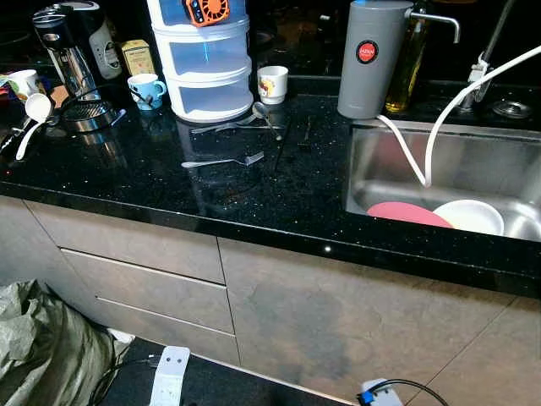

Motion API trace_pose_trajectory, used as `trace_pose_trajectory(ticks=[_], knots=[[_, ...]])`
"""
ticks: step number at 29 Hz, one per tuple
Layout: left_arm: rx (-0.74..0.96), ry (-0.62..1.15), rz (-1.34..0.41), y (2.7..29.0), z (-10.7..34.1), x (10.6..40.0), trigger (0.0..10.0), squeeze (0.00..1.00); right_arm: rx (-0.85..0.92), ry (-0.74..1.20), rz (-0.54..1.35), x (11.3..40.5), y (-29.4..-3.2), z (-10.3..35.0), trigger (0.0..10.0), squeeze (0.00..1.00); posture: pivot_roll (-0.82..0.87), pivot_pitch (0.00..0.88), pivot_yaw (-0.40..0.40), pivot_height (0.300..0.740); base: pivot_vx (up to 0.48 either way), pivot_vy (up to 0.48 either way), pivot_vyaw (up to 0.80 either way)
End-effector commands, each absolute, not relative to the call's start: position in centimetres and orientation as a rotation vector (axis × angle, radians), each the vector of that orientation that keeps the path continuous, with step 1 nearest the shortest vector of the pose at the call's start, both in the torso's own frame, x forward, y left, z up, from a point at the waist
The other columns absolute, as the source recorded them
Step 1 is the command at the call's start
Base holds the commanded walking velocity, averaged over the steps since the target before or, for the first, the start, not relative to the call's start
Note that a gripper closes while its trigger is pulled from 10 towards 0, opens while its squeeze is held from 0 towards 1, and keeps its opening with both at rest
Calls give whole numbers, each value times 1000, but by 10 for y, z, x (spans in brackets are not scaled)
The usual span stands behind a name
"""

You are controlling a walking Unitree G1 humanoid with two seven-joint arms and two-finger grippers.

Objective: Kitchen organization

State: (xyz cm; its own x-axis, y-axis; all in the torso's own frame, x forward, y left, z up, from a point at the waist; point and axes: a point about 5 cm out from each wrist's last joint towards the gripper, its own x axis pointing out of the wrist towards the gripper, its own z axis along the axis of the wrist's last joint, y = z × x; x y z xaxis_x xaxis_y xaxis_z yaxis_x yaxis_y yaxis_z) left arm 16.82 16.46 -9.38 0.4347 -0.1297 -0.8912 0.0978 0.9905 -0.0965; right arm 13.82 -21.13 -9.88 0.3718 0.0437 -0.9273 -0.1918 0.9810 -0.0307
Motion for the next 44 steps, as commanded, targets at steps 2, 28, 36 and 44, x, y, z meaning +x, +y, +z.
trace_pose_trajectory(ticks=[2, 28, 36, 44], knots=[[-17, 1127, -141, 168, -95, 166, 10000, 0, -149, 1155, 160, 150, -200, -97, 10000, 0, -157, 0, 47, 740, 0, 0, 0], [-23, 1124, -145, 168, -94, 167, 10000, 0, -172, 1137, 169, 150, -169, -101, 10000, 0, -176, 0, 55, 740, 0, 0, 0], [-71, 1116, -98, 167, -94, 168, 10000, 0, -193, 1111, 154, 157, -170, -98, 10000, 0, -170, 11, 41, 740, 0, 0, 0], [-83, 1118, -95, 164, -94, 168, 10000, 0, -217, 1111, 160, 156, -173, -98, 10000, 0, -162, 0, 36, 740, 0, 0, 0]])
